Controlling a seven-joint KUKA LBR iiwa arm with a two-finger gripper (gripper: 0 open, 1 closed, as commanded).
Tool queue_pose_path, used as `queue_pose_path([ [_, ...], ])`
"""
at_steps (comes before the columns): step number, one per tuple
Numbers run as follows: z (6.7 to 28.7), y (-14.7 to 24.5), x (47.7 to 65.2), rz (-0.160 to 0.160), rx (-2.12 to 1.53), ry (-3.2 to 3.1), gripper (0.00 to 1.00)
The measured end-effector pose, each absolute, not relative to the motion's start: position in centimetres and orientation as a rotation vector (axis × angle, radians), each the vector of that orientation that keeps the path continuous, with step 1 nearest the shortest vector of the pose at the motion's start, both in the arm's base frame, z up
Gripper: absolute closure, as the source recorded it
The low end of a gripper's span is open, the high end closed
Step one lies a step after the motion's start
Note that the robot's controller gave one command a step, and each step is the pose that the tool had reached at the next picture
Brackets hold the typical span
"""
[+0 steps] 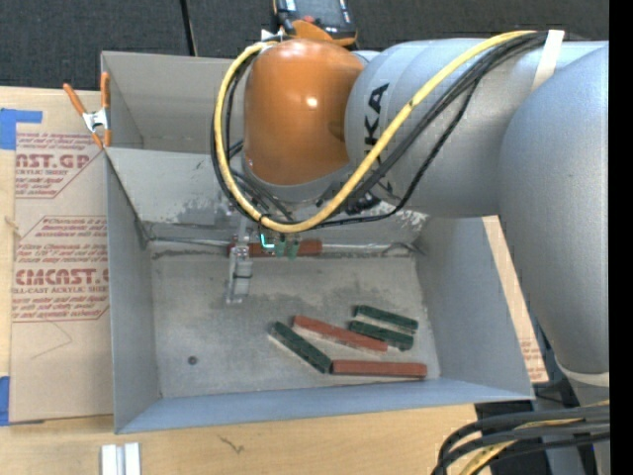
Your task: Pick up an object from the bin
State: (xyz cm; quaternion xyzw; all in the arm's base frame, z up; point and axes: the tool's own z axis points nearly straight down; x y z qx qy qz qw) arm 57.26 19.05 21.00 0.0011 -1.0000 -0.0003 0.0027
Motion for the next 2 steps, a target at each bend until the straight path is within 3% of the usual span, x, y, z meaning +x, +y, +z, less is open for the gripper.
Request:
queue_pose_path([
  [1,21.4,19.0,57.5,-0.003,0.001,-3.143,0.00],
  [2,12.9,12.9,55.2,-0.001,0.141,-3.143,0.00],
])
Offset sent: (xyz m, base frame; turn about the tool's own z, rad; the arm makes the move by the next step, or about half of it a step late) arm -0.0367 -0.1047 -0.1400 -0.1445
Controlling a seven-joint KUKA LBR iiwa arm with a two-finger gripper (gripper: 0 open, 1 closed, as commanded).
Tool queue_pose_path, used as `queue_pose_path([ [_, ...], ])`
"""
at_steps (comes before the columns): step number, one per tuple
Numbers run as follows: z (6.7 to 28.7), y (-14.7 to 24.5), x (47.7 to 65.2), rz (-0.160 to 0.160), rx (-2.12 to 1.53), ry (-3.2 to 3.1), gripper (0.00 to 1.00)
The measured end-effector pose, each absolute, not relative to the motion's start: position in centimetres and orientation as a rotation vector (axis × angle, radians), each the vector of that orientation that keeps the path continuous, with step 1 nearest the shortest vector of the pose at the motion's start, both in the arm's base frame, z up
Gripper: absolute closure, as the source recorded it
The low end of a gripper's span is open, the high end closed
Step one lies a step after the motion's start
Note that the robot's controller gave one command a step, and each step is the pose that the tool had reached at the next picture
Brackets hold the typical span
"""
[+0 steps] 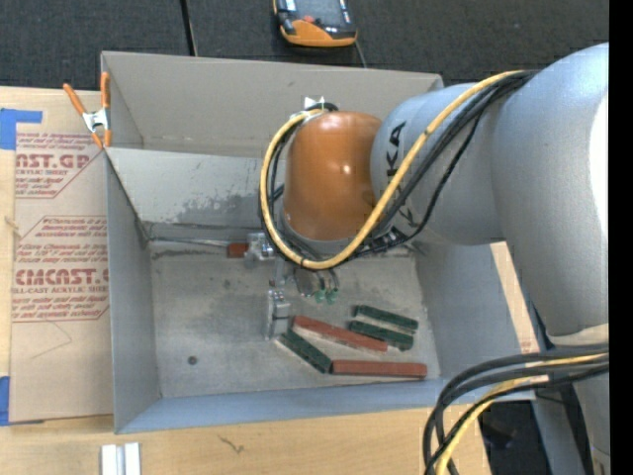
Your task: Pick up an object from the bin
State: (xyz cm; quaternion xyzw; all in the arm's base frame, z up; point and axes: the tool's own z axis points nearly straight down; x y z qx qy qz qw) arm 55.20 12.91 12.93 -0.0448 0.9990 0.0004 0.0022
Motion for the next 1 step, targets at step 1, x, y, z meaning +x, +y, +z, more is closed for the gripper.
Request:
queue_pose_path([
  [1,11.38,10.51,54.69,0.001,0.064,3.145,0.00],
])
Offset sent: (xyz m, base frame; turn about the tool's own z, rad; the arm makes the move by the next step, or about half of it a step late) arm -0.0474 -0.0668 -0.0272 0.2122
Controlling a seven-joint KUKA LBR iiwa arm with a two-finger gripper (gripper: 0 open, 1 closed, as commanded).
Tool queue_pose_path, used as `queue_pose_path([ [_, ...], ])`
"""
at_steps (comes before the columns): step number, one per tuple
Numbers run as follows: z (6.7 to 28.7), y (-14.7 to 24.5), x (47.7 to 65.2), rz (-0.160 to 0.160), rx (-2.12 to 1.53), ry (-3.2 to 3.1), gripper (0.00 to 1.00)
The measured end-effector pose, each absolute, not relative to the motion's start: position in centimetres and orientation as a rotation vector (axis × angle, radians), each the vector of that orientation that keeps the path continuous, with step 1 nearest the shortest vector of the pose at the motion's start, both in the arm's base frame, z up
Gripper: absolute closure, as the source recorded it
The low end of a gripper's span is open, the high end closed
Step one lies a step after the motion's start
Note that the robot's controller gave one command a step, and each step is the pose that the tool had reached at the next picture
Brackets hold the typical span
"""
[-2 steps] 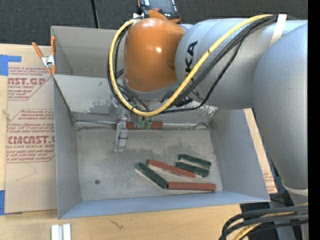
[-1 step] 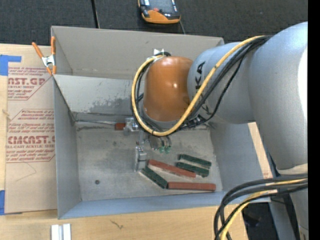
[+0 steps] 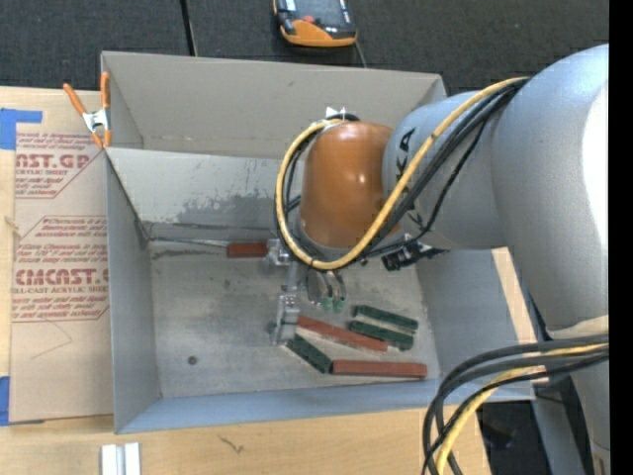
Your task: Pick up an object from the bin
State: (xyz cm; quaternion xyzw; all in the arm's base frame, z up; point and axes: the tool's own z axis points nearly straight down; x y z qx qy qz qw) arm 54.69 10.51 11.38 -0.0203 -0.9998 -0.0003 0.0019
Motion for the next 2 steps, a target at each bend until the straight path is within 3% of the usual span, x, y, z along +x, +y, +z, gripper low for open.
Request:
queue_pose_path([
  [1,10.4,6.7,50.7,-0.002,-0.186,-3.137,0.00],
  [2,6.8,4.3,51.1,0.002,-0.155,-3.135,0.00],
])
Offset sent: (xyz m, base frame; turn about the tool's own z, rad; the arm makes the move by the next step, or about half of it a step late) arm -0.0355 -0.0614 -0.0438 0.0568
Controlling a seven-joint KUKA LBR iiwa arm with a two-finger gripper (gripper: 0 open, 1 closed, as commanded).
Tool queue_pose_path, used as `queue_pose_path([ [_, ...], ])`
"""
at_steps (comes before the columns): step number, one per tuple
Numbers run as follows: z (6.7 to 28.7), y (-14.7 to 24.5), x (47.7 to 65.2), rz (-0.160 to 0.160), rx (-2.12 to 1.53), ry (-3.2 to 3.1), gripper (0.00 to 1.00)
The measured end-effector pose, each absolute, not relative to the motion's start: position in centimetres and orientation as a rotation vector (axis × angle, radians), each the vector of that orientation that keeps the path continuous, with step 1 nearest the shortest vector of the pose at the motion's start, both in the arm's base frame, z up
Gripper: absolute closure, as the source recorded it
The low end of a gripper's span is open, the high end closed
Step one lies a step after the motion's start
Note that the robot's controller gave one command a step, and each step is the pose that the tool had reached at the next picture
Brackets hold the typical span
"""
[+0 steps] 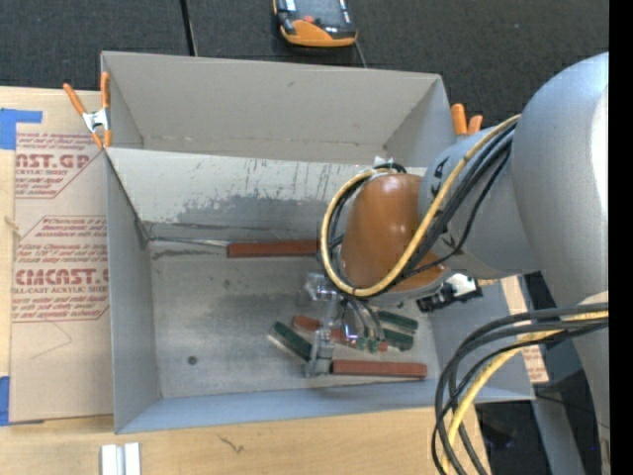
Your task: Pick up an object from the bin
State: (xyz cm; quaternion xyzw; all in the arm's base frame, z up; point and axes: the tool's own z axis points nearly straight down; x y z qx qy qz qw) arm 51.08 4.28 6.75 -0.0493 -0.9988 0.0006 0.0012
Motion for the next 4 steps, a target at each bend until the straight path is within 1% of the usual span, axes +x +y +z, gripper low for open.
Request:
queue_pose_path([
  [1,6.92,4.03,49.45,-0.001,-0.379,-3.117,1.00],
  [3,6.96,4.03,49.45,-0.002,-0.380,-3.117,1.00],
  [4,7.45,4.03,49.32,0.000,-0.380,-3.113,1.00],
])
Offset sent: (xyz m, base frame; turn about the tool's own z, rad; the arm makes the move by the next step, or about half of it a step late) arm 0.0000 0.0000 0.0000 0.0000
